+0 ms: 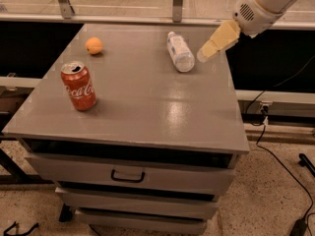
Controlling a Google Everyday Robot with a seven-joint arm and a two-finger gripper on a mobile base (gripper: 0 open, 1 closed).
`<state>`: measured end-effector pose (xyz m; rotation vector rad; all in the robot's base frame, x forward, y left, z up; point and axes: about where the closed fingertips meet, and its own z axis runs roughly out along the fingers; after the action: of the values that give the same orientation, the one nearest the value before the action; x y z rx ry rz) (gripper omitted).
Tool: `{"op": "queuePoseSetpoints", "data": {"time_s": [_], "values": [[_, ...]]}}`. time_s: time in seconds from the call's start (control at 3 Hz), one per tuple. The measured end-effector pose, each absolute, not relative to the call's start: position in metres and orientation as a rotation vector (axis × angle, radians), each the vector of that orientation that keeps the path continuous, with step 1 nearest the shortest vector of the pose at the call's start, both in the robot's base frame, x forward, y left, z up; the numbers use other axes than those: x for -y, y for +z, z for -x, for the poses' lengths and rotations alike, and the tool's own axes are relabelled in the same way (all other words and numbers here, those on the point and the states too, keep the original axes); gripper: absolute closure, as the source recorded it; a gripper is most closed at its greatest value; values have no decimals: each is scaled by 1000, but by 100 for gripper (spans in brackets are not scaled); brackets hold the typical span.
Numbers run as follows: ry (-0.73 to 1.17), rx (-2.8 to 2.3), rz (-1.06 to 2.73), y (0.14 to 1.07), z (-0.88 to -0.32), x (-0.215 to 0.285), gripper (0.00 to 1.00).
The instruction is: Place blue plastic bottle upright
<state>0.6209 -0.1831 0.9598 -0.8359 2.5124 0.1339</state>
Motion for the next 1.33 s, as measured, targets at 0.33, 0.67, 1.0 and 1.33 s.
{"op": "queuePoseSetpoints", "data": {"time_s": [0.33, 0.67, 1.0, 1.33], "values": [[113, -2556, 773, 940, -643, 167, 0], [111, -2621, 696, 922, -664, 154, 0], [114, -2689, 627, 908, -682, 142, 0], [129, -2716, 603, 901, -700, 129, 0]]}}
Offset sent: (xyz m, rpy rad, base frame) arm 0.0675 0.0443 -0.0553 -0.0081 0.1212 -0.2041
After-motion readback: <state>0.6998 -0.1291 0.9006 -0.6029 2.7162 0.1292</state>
